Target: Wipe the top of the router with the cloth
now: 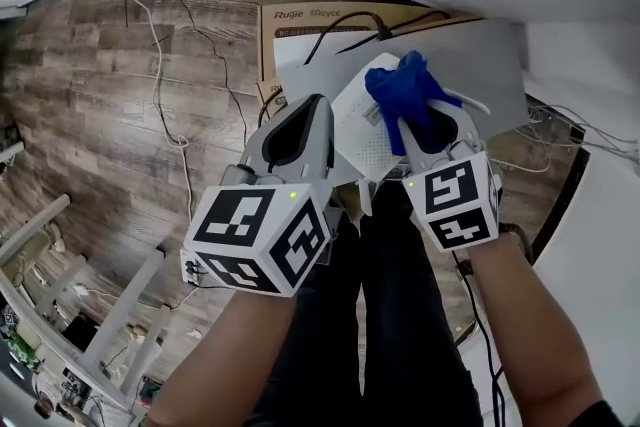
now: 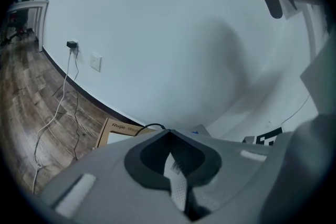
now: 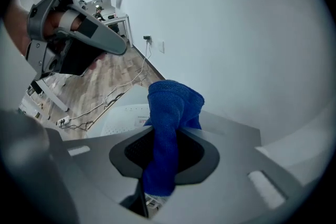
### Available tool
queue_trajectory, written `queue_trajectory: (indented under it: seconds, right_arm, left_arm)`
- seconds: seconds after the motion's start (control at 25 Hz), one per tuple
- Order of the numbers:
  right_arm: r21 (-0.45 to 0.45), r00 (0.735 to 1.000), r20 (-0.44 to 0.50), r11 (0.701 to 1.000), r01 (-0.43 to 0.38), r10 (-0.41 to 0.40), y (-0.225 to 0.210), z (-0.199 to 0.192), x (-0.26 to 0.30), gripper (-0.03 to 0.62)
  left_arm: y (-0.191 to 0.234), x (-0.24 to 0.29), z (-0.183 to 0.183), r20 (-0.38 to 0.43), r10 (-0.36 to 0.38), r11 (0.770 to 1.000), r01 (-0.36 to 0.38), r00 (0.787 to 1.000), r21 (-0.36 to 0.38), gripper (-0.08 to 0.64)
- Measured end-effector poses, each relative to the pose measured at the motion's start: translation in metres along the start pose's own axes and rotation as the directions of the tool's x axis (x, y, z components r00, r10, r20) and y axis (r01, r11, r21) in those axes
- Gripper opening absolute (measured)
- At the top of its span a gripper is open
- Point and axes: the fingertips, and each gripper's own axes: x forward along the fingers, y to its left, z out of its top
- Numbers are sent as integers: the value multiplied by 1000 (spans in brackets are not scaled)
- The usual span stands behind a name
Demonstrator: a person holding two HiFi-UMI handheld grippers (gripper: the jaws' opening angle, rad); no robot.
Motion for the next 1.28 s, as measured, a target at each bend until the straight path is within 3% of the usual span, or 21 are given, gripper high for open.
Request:
queue_trajectory:
  seconds: [0.4,0.6,0.72,0.88,0.96,1.0,1.12,1.28]
  right_arm:
    - [21,999,23,999,-24,23,46,-34,-21,114]
    - [23,993,67,995,-97,95,87,-30,-36,113]
    - [38,989,133,997,-64,58,87,3,-66,113]
    - [102,962,271,995,-6,-22,77,91,-150,112]
    - [120,921,383,992,29,-73,67,156,-207,112]
    - [126,887,449,990,55,-107,58,192,-236,112]
    - [168,763,612,977,130,-206,40,284,-332,112]
    - [189,617,741,964,187,-265,59,347,-469,112]
  left_arm:
    - [-5,-24,-23,14,-4,1000,4,1000,14,0]
    - [2,-56,-37,31,21,1000,-21,999,7,0]
    - [-8,-81,-12,70,25,999,-27,997,26,0]
    - [-43,-144,65,185,13,997,-26,983,71,0]
    - [-72,-178,120,258,-24,992,-8,966,122,0]
    - [-88,-193,153,303,-51,987,1,952,163,0]
    - [-139,-247,241,423,-137,959,13,896,282,0]
    - [-202,-352,315,533,-218,925,-2,818,381,0]
